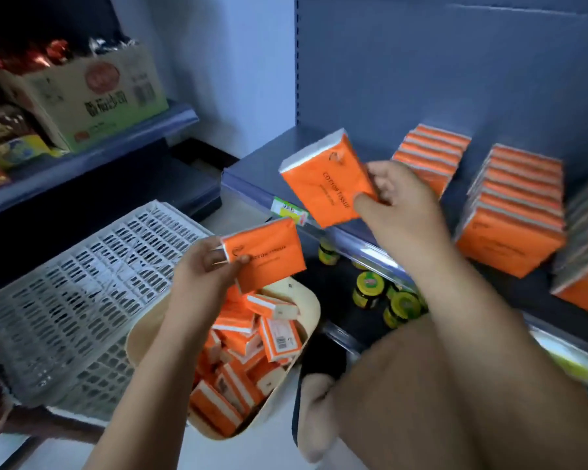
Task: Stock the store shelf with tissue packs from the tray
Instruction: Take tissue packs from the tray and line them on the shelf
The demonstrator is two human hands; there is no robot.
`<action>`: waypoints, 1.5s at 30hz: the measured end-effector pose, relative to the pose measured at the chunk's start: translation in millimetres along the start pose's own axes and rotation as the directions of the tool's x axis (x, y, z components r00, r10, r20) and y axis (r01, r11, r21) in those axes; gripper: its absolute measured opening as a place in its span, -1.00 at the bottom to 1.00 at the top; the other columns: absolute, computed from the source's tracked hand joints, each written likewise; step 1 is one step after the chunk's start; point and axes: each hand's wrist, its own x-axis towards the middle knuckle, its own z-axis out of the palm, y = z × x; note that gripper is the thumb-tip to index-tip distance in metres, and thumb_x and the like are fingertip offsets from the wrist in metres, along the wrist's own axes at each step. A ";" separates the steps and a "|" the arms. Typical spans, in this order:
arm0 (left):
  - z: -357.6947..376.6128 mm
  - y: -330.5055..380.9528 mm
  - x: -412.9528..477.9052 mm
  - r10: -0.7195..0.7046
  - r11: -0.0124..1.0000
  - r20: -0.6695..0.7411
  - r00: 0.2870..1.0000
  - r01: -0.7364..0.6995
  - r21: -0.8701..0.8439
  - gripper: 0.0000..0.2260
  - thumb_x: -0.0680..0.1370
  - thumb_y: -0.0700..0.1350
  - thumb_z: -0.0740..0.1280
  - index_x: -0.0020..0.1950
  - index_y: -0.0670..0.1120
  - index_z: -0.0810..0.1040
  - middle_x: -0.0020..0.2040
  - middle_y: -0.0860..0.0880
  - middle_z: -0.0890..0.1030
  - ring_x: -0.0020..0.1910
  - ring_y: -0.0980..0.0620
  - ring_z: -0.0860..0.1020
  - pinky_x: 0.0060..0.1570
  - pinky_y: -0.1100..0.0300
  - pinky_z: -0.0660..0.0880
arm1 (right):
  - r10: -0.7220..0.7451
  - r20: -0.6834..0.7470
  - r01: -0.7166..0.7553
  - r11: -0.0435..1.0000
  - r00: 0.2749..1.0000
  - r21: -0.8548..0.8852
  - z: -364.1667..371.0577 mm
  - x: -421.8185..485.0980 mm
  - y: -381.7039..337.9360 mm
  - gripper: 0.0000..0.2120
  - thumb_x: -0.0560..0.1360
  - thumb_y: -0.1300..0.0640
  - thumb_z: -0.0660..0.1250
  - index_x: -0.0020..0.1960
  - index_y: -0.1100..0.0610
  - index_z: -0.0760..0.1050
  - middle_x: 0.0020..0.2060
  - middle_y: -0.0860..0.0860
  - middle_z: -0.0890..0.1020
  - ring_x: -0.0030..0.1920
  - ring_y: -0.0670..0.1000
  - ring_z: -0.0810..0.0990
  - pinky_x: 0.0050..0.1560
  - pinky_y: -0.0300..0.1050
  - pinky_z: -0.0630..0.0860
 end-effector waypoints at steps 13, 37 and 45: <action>138.7 101.5 -26.4 0.412 0.855 -0.169 0.896 -0.444 -0.268 -0.71 0.56 -0.33 0.43 0.28 -0.26 0.56 0.01 -0.06 0.70 -0.03 0.13 0.66 0.01 0.26 0.54 | -0.018 -0.204 -0.013 0.989 0.979 -0.148 -180.8 -15.9 5.2 -0.64 0.51 0.22 0.38 0.26 -0.04 0.60 0.09 -0.15 0.72 0.11 -0.18 0.68 0.22 -0.11 0.59; 142.8 85.9 44.6 0.386 0.912 0.049 0.921 -0.373 -0.173 -0.75 0.49 -0.42 0.40 0.11 -0.18 0.56 -0.06 -0.09 0.66 -0.07 0.03 0.62 0.00 0.18 0.54 | -0.205 0.077 0.206 0.740 0.976 -0.640 -122.1 41.8 57.1 -0.62 0.51 0.15 0.37 0.32 0.12 0.58 0.25 0.10 0.64 0.20 0.20 0.62 0.18 0.08 0.57; 143.3 80.6 51.0 0.347 0.923 0.034 0.937 -0.336 -0.186 -0.77 0.51 -0.37 0.41 0.14 -0.22 0.57 -0.07 -0.09 0.68 -0.08 -0.02 0.63 -0.08 0.19 0.54 | -0.231 0.202 0.292 0.481 0.952 -0.826 -101.5 47.8 68.3 -0.80 0.56 0.20 0.29 0.17 0.20 0.53 0.07 0.14 0.59 -0.01 0.25 0.59 -0.18 0.01 0.53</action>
